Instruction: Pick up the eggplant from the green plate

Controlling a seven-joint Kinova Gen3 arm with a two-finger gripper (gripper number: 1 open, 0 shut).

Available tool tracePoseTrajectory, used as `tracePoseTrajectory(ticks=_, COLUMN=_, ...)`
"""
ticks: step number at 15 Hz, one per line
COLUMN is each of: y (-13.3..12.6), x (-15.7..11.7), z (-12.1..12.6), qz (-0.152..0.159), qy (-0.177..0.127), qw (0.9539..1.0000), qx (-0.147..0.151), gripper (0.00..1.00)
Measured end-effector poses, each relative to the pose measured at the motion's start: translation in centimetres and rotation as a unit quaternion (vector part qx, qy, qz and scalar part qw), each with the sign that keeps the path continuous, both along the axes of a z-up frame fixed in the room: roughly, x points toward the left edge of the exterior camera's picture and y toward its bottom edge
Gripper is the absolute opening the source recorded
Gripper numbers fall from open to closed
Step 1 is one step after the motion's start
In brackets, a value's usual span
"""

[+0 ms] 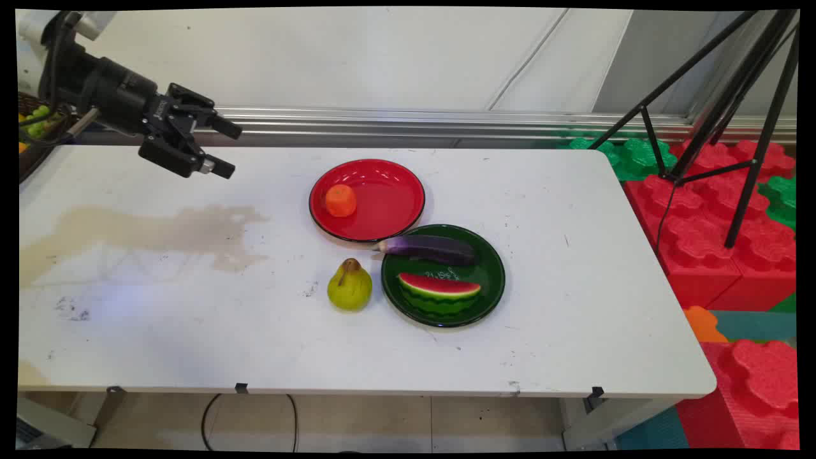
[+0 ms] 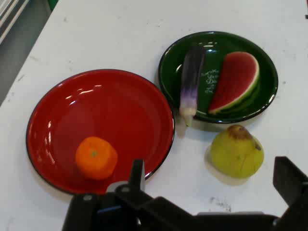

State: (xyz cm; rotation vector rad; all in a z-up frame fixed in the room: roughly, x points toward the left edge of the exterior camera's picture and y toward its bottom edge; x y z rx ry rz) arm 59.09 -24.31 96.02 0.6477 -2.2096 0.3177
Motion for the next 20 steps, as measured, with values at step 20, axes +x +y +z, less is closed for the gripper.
tracePoseTrajectory(ticks=20, y=-8.2, x=-13.8, z=-6.0, qz=-0.100, qy=-0.052, qw=0.9936, qx=0.011, gripper=1.00)
